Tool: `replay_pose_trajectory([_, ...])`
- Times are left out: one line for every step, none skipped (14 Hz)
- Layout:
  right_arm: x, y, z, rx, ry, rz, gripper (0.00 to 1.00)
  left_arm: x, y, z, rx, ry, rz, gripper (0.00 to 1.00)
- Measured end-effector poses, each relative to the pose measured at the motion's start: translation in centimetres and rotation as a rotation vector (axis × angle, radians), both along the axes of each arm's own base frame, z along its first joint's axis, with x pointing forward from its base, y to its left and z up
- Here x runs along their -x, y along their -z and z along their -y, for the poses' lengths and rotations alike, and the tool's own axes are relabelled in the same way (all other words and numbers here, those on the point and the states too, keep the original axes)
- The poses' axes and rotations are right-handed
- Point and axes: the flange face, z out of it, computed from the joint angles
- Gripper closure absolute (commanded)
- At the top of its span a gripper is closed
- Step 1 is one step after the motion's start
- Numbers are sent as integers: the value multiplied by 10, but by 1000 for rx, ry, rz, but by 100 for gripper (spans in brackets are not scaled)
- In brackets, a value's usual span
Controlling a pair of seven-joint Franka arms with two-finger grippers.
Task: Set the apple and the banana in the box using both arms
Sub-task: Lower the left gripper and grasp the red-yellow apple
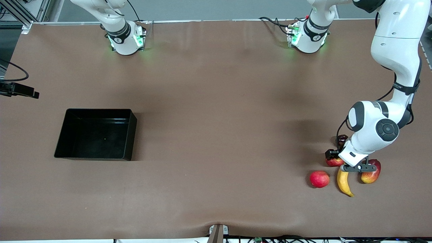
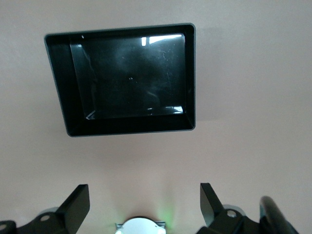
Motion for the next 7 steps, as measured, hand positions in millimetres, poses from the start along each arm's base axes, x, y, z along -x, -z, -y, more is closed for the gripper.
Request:
replay_pose_trajectory([-5, 13, 7, -10, -22, -13, 0, -1, -1, 0, 0, 0, 2, 97])
replay_pose_trajectory([-11, 27, 11, -15, -34, -24, 0, -2, -3, 0, 0, 0, 6, 99])
replay_pose_trajectory([-18, 41, 12, -17, -42, -29, 0, -3, -6, 1, 0, 1, 8, 100])
replay_pose_trajectory([-26, 54, 13, -14, -47, -23, 0, -4, -11, 2, 0, 3, 3, 100])
replay_pose_trajectory([-34, 67, 15, -12, -47, -20, 0, -3, -18, 6, -1, 8, -10, 100])
replay_pose_trajectory([-40, 83, 18, -12, -46, -28, 0, -2, -28, 11, -3, 16, -23, 100])
replay_pose_trajectory([-47, 100, 23, -13, -49, -30, 0, -1, -40, 17, -6, 24, -28, 100])
